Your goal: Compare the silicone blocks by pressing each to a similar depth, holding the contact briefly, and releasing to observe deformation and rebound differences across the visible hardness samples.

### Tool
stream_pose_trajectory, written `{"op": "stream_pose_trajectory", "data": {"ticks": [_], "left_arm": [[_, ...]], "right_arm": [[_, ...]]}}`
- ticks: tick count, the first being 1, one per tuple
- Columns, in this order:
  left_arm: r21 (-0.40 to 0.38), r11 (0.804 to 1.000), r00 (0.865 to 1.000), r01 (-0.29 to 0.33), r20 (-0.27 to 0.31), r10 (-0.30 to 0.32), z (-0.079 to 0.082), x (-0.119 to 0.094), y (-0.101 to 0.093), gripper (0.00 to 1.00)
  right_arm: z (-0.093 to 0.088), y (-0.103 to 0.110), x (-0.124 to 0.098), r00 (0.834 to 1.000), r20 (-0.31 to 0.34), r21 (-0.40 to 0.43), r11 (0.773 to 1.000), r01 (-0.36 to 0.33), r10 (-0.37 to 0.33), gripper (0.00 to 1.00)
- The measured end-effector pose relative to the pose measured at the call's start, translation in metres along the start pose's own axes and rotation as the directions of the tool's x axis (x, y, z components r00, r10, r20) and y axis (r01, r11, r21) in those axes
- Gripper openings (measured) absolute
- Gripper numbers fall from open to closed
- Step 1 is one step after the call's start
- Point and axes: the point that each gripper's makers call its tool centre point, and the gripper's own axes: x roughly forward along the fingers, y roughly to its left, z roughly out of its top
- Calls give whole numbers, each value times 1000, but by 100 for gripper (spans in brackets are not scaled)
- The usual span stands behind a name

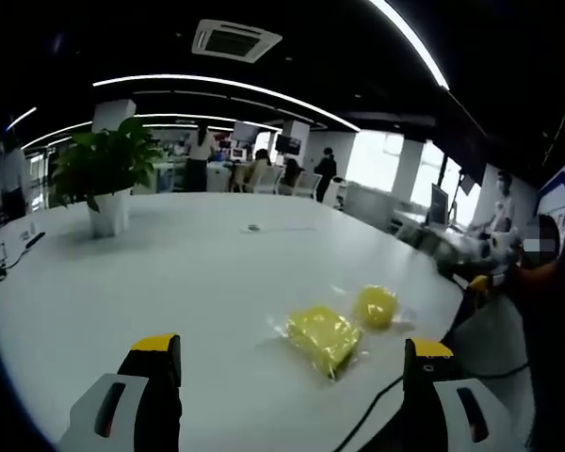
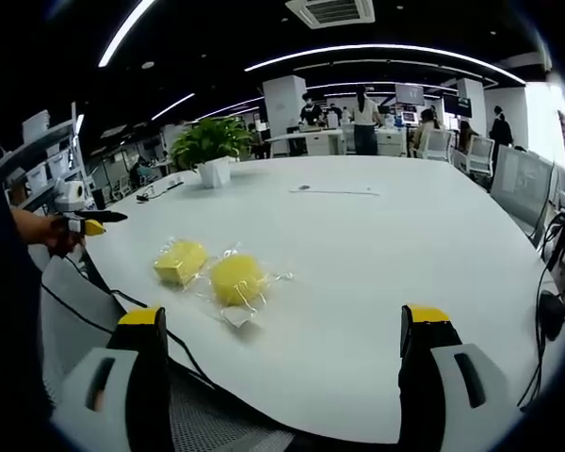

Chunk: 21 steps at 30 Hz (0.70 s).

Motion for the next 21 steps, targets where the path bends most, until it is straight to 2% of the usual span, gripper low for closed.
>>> {"op": "stream_pose_trajectory", "data": {"ticks": [4,6,11,14,17,21], "left_arm": [[9,1000,1000,0,-15,0,-4,-4,1,100],[24,1000,1000,-6,-7,6,-2,-8,0,100],[-8,1000,1000,-6,-8,5,-1,-10,0,100],[-16,1000,1000,-6,-16,6,-1,-11,-3,100],[-20,1000,1000,-12,-24,11,-2,-10,-2,100],[-11,1000,999,-11,-35,11,-1,-8,-4,100]], "right_arm": [[7,1,1,1000,14,-14,1000,-9,9,96],[5,6,6,999,-10,3,999,-34,34,96],[5,13,9,999,-13,-17,999,-41,40,96],[2,11,8,999,-22,-31,999,-38,37,96],[0,16,9,997,-40,-10,997,-70,70,96],[-3,12,10,996,-61,-6,998,-69,68,97]]}}
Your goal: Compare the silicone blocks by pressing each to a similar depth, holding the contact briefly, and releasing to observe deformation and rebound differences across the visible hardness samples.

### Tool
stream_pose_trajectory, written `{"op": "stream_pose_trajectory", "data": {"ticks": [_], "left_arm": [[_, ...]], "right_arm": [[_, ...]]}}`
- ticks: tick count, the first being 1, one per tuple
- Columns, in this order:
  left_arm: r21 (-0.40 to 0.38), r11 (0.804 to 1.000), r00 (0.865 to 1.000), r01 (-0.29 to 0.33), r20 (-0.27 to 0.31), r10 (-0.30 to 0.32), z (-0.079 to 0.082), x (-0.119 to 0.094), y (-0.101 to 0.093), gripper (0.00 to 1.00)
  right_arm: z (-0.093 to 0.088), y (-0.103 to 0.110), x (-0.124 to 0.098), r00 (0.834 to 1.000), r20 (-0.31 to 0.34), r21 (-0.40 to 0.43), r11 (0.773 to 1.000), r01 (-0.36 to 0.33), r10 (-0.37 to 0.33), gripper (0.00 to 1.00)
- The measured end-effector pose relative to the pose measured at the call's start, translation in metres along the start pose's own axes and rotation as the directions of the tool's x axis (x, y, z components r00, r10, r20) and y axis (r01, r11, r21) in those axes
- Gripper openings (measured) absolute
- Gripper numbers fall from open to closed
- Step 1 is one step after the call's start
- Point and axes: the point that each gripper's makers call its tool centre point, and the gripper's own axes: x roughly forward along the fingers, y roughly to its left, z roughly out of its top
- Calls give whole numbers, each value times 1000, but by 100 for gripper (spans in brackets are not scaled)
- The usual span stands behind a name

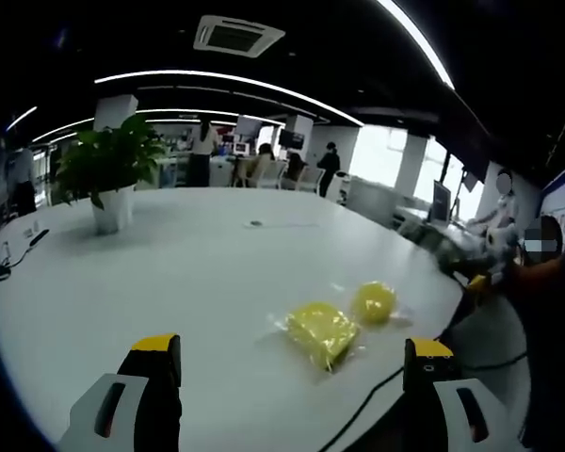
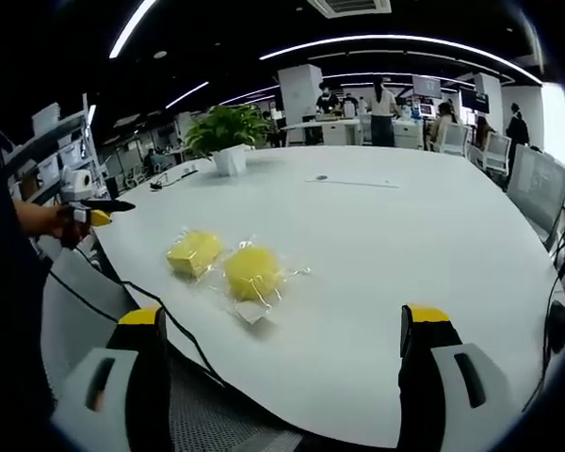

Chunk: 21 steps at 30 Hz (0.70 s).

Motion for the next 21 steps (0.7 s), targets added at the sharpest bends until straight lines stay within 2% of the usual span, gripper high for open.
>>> {"op": "stream_pose_trajectory", "data": {"ticks": [9,13,21], "left_arm": [[2,1000,1000,1,-17,-1,4,8,-1,100],[-38,999,1000,5,-19,-6,6,13,1,100],[-58,998,999,35,-29,-37,12,26,-3,100]], "right_arm": [[5,2,2,1000,16,5,1000,2,-2,96],[4,1,2,1000,13,13,1000,4,-4,96],[8,-3,3,1000,22,21,1000,7,-7,96]]}}
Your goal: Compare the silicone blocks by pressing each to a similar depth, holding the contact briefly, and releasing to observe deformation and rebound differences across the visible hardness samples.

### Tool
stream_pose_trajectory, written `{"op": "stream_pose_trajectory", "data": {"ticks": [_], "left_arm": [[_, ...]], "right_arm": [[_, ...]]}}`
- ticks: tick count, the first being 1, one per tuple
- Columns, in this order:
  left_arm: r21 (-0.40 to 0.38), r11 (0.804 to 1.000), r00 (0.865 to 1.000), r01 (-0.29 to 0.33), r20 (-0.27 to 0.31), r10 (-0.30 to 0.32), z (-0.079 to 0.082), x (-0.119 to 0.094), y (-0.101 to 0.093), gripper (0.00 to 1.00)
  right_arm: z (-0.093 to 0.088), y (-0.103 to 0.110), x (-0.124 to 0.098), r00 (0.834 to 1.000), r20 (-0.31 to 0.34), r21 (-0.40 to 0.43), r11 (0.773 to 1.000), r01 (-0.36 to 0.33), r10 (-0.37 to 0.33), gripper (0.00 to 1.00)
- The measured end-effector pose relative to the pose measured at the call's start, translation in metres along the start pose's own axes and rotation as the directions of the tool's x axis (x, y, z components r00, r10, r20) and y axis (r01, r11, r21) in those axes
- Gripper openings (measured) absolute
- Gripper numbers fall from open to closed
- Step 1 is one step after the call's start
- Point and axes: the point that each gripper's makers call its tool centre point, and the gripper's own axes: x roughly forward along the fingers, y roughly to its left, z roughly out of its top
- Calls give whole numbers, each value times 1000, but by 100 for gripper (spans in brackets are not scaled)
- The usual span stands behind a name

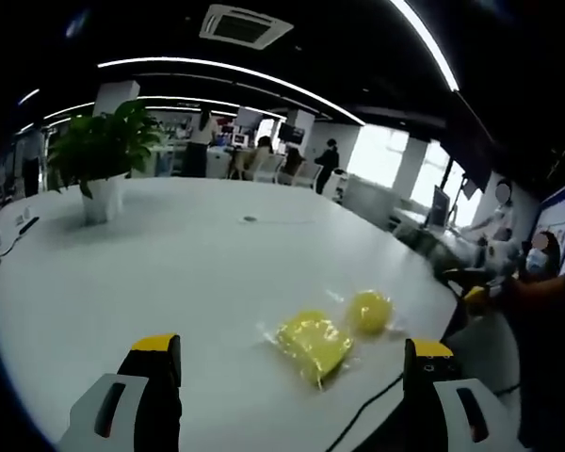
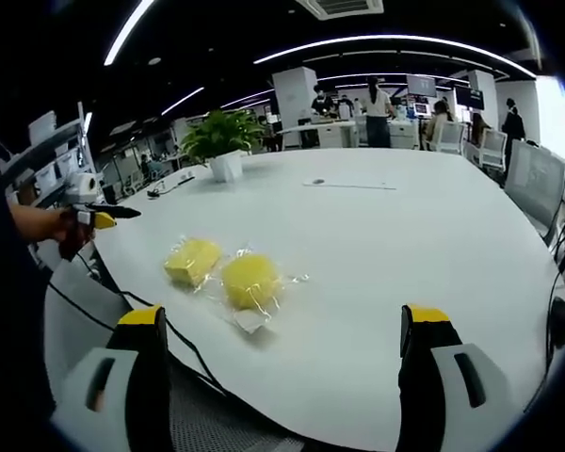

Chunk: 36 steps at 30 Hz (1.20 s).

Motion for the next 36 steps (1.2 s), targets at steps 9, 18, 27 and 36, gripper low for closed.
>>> {"op": "stream_pose_trajectory", "data": {"ticks": [9,18,27,36], "left_arm": [[-112,993,999,21,-40,-26,4,17,2,100],[-198,980,995,27,-88,-45,10,38,9,100],[-313,949,982,24,-169,-81,4,57,15,99],[-391,920,972,24,-208,-113,0,74,23,98]], "right_arm": [[2,6,4,1000,6,-1,1000,-12,12,96],[0,3,4,1000,5,9,1000,-11,11,96],[2,0,3,1000,11,13,1000,-6,6,96],[-2,-1,5,1000,8,19,1000,-8,8,96]]}}
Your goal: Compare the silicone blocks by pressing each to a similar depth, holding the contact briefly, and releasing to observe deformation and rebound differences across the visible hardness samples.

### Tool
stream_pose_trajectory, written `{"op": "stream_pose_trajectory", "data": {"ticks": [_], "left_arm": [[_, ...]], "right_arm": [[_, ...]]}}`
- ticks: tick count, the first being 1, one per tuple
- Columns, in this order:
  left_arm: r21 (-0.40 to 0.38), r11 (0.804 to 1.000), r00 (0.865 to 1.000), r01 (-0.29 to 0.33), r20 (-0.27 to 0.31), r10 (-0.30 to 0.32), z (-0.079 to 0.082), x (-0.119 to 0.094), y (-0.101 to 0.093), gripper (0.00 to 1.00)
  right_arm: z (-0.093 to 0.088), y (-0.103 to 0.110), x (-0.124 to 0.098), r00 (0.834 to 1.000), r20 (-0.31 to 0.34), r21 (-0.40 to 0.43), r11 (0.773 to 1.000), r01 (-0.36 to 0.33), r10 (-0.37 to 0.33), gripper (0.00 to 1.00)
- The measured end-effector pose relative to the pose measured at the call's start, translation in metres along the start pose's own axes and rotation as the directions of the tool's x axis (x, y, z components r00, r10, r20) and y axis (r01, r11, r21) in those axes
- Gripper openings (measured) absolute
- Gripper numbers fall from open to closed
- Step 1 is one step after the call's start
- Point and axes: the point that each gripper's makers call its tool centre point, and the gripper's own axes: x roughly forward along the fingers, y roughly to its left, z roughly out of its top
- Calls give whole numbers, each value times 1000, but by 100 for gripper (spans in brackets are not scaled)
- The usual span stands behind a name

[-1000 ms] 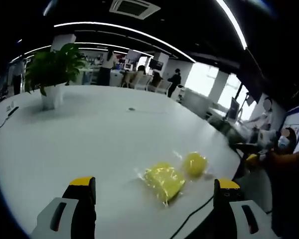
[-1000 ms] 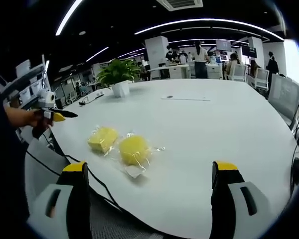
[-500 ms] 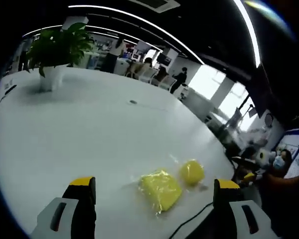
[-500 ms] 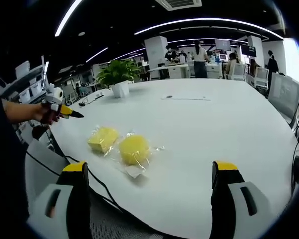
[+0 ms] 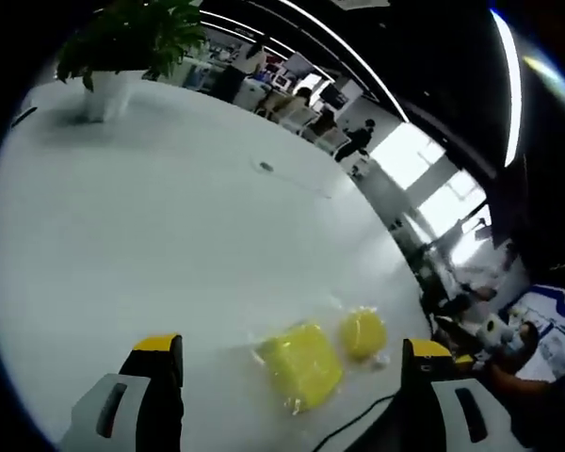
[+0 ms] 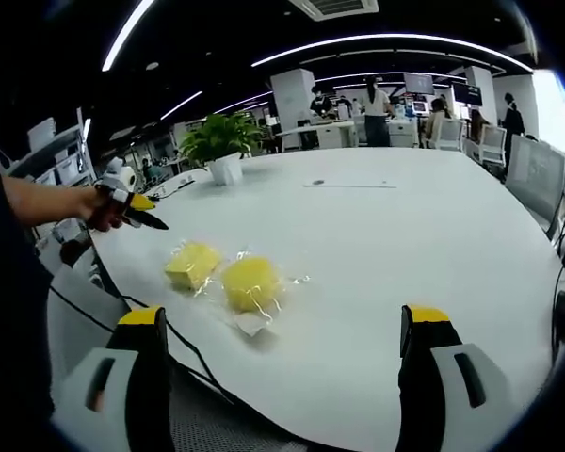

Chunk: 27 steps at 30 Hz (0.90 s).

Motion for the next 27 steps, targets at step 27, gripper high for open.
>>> {"op": "stream_pose_trajectory", "data": {"ticks": [27], "left_arm": [[-193,979,994,59,-77,-75,-29,40,22,66]], "right_arm": [[-7,-13,-6,1000,-14,30,1000,2,-2,96]]}}
